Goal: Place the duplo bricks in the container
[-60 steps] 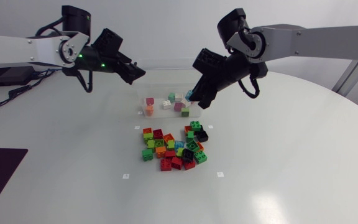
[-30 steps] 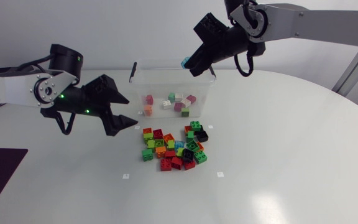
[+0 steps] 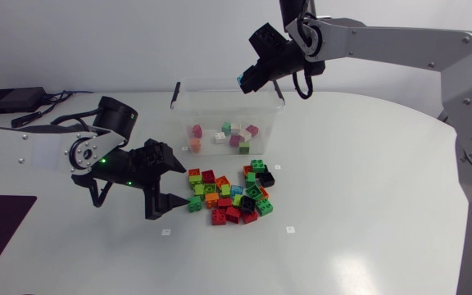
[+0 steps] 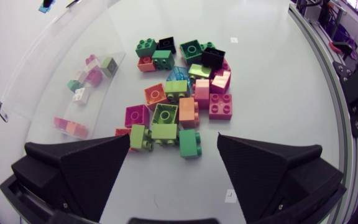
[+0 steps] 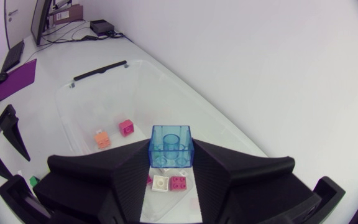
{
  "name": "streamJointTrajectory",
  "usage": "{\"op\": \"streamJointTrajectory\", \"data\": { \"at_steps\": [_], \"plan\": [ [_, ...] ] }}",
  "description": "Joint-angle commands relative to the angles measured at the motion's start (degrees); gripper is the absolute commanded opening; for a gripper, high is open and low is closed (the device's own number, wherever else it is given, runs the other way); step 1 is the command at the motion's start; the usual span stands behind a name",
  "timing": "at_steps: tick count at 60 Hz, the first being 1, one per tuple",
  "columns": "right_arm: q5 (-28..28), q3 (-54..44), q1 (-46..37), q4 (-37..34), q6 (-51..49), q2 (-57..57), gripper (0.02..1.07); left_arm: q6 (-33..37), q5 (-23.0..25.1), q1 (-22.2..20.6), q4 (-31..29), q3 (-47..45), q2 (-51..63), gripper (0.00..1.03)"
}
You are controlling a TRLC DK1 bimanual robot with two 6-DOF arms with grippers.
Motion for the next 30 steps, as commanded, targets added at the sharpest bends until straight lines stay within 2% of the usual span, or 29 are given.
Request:
{"op": "streamJointTrajectory", "data": {
  "at_steps": [1,4,9,10,26,30],
  "plan": [
    [1.4,3.4,-0.1,0.8,1.9,3.3,0.47,1.8,-0.3,-0.5,-0.3,-1.9,2.4,0.97],
    [2.1,4.7,-0.1,0.2,2.1,4.5,0.61,2.1,-0.8,-1.0,-0.3,-2.2,3.0,0.97],
    [2.6,5.6,0.1,-0.1,2.4,5.1,0.98,2.1,-1.6,-1.6,-0.1,-2.4,3.9,0.97],
    [2.6,5.6,0.1,-0.1,2.5,4.9,1.0,2.1,-1.8,-1.8,-0.1,-2.4,4.3,0.96],
    [2.5,-1.1,0.0,0.8,2.7,-2.0,1.01,1.3,-4.0,-3.9,1.8,-1.6,8.3,0.9],
    [2.4,-4.3,-0.1,1.7,2.6,-4.5,1.01,1.0,-4.3,-4.1,1.9,-1.0,9.5,0.83]
  ]
}}
